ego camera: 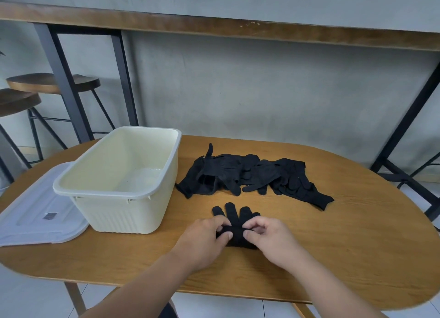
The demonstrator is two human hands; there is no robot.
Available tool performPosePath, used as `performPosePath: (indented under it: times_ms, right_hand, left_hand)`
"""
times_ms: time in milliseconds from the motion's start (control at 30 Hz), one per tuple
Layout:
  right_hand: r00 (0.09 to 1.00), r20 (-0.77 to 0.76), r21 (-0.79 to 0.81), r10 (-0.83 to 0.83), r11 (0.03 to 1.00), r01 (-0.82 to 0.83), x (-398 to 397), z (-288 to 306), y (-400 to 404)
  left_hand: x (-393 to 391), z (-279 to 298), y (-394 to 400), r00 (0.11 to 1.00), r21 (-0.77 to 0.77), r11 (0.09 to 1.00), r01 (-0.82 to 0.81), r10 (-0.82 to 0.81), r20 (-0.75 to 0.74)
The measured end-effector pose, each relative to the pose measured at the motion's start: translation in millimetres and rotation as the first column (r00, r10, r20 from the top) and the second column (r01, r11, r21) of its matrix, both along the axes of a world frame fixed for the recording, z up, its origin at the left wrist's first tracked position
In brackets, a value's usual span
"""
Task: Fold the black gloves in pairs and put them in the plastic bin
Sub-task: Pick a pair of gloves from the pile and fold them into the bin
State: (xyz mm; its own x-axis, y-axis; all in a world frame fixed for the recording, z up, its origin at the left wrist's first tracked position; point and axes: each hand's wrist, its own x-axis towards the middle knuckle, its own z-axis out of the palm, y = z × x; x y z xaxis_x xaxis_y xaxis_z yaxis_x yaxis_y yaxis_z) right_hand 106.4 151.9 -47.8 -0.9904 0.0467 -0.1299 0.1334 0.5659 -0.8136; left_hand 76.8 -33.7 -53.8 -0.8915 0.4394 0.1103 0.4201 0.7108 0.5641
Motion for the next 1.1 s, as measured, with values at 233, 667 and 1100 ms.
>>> performPosePath:
  times_ms: [233, 667, 1100]
  right_hand:
    - [0.986, -0.089, 0.119, -0.143, 0.981, 0.153, -14, -13, -3]
    - [0.944, -0.206, 0.547, 0.258, 0.830, -0.107, -6, -6, 0]
    - [0.989, -0.022, 0.214, 0.149, 0.967, -0.141, -14, 7, 1]
  left_hand:
    - [-16, -6, 13, 0.992, -0.035, 0.993, -0.114, 0.116, 0.051]
    - [-11, -9, 5, 0.956, -0.123, 0.989, 0.082, -0.113, -0.272]
    - [-17, 4, -1, 0.999, -0.050, 0.999, -0.017, 0.015, -0.030]
